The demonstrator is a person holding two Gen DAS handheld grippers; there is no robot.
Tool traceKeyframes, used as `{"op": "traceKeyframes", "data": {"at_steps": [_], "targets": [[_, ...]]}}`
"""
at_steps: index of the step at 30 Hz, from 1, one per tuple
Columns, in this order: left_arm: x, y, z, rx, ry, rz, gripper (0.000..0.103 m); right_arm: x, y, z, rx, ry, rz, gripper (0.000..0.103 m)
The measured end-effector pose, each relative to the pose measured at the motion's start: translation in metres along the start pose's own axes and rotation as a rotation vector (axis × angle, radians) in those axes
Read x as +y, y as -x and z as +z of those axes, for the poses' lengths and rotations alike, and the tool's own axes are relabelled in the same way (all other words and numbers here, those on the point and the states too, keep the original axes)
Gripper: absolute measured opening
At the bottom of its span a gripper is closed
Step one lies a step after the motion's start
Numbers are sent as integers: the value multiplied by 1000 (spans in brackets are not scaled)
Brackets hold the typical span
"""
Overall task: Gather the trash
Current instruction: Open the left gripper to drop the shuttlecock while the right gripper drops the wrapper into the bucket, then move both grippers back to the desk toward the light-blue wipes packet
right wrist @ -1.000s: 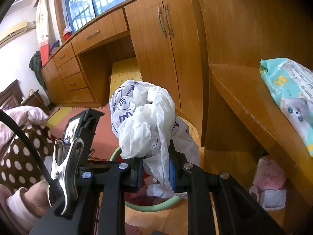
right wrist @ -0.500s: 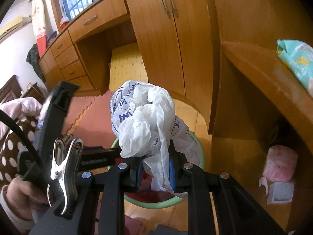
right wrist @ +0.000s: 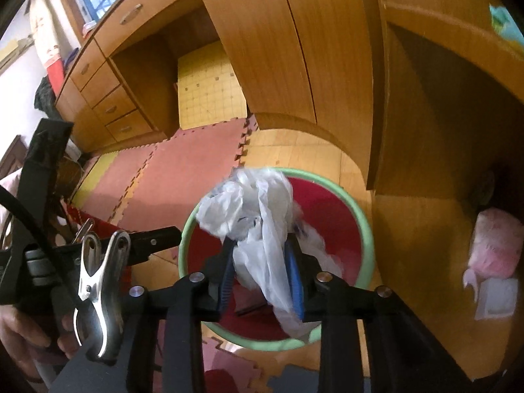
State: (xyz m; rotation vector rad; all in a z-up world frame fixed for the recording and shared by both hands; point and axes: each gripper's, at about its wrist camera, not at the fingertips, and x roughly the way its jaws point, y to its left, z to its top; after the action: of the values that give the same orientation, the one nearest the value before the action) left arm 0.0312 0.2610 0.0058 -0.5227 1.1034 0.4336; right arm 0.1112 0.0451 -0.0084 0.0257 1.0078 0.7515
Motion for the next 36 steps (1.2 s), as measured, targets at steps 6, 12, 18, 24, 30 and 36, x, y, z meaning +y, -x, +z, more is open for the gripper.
{"op": "traceKeyframes", "data": {"at_steps": [6, 12, 18, 24, 30, 36], "targets": [[5, -1, 1, 4, 7, -9, 56, 6, -9, 2, 3, 16, 6, 41], [6, 0, 2, 7, 11, -17, 56, 10, -14, 0, 15, 31, 23, 49], [1, 1, 1, 11, 0, -31, 56, 13, -9, -3, 9, 38, 29, 50], [-9, 7, 1, 2, -13, -52, 57, 13, 6, -4, -11, 26, 47, 52], [-28, 22, -6, -10, -64, -95, 60, 11, 43, -1, -81, 20, 47, 52], [-51, 51, -15, -53, -100, -111, 63, -1, 92, -7, -155, -67, 72, 52]]}}
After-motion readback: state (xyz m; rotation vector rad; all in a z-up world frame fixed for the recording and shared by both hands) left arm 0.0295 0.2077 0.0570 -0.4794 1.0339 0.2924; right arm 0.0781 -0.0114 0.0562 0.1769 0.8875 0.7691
